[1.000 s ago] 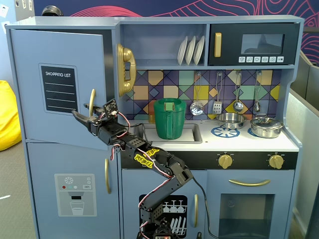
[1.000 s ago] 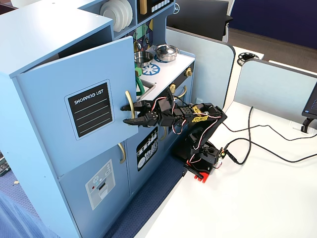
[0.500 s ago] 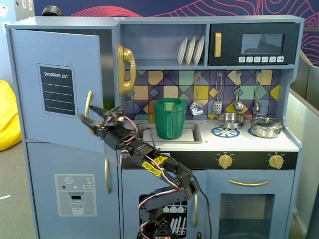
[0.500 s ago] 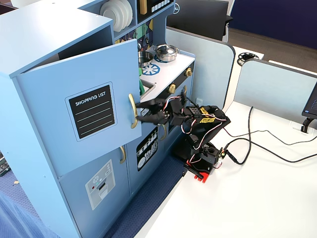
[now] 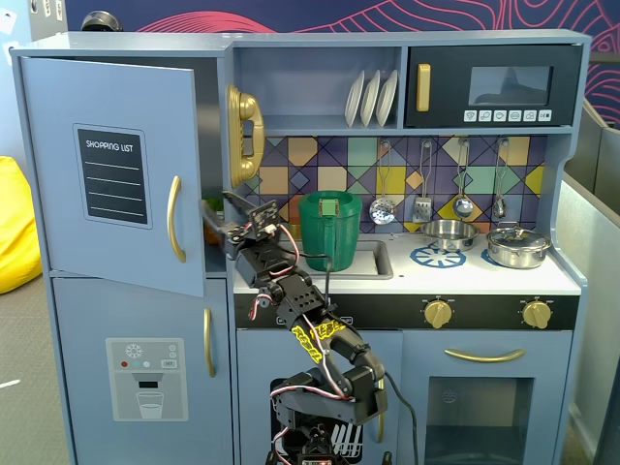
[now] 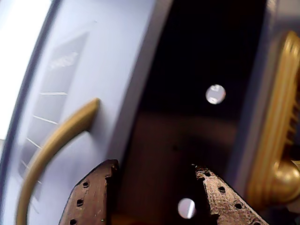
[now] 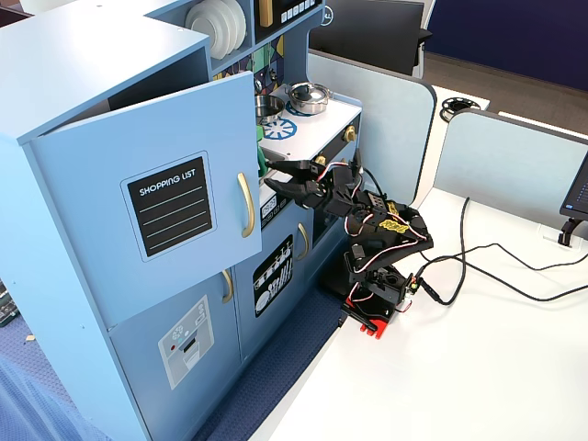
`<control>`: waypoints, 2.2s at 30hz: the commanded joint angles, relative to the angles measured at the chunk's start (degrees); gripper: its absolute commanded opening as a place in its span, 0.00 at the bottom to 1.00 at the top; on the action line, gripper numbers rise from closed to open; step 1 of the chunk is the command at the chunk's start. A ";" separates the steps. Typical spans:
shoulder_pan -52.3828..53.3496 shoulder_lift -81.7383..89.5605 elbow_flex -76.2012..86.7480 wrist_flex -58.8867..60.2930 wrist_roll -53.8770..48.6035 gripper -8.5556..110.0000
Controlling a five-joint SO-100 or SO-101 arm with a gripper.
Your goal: Open the left cabinet door
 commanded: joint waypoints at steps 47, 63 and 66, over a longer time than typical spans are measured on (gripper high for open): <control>33.57 12.92 28.48 34.89 13.89 0.14; 36.83 18.63 39.46 74.62 24.35 0.14; 37.62 19.51 39.46 78.22 25.84 0.13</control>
